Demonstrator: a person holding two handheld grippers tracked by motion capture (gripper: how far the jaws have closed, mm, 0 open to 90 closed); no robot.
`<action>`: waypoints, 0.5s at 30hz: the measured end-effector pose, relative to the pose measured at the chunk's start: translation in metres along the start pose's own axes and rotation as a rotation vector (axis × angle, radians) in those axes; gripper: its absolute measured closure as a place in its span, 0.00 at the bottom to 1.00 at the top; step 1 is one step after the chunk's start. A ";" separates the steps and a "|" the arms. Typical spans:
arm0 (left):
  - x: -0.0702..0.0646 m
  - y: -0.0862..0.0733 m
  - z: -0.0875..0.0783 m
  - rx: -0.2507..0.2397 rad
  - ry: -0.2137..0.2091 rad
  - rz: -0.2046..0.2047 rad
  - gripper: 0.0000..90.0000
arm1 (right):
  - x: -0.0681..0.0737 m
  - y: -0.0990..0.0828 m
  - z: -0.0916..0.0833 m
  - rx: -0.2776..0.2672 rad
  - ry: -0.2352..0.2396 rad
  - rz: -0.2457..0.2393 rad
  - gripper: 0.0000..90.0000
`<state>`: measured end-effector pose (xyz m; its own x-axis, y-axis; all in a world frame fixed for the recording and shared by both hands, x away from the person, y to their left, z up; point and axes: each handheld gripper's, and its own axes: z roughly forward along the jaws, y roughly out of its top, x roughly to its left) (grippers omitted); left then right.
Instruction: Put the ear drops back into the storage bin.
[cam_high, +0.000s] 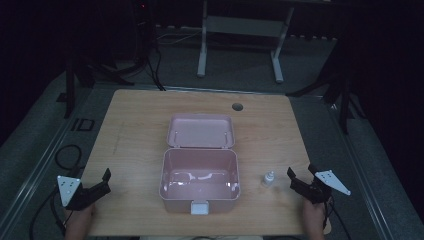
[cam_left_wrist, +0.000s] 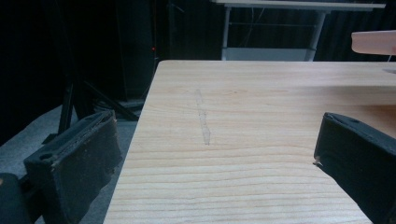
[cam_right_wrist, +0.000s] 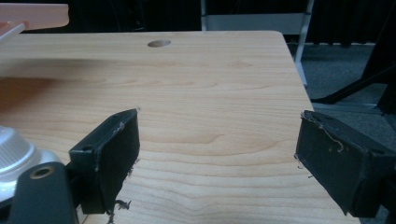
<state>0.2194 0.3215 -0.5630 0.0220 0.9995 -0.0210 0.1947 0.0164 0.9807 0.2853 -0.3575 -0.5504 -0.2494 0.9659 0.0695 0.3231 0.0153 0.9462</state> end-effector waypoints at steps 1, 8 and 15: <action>0.000 0.000 0.000 -0.001 -0.001 -0.001 0.01 | 0.000 0.001 0.002 0.015 0.002 -0.016 0.15; 0.000 0.000 0.000 0.003 -0.010 0.000 0.01 | 0.006 0.007 0.012 0.118 0.051 -0.060 0.15; 0.000 0.000 0.000 -0.001 -0.018 -0.001 0.01 | 0.008 0.016 0.023 0.266 0.134 -0.122 0.15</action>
<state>0.2190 0.3218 -0.5631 0.0397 0.9989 -0.0258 0.1941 0.0176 0.9808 0.3092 -0.3434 -0.5416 -0.4133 0.9104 0.0183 0.5063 0.2131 0.8356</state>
